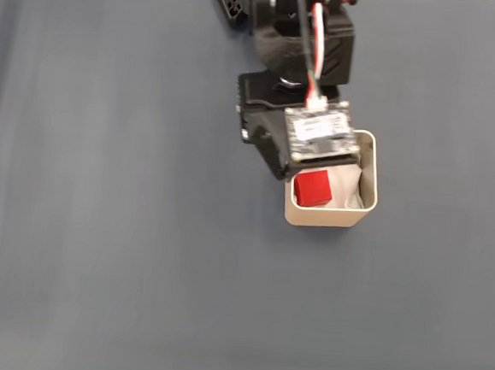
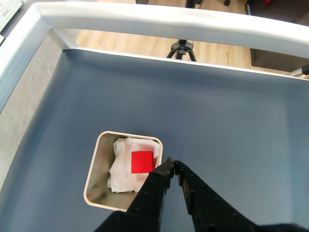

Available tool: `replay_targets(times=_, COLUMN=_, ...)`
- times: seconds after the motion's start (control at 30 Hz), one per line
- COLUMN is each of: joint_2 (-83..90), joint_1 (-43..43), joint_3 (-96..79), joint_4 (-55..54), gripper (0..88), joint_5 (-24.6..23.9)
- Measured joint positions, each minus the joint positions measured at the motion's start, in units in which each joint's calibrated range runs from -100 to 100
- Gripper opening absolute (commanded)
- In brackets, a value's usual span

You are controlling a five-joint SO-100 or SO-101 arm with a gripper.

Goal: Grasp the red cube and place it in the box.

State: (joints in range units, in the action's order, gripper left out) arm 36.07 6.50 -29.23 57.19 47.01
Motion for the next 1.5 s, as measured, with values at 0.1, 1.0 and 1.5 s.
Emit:
replay_targets(times=0.1, joint_2=1.96, joint_1=-2.03, joint_3=-3.37, joint_4=-0.65, gripper=0.2, joint_5=0.00)
replay_targets(times=1.0, joint_2=32.19, joint_1=-9.92, joint_3=-39.71, joint_4=-3.17, gripper=0.2, joint_5=0.15)
replay_targets(times=1.5, joint_2=51.27, joint_1=-9.92, joint_3=-60.75, joint_4=-3.09, gripper=0.2, joint_5=-0.44)
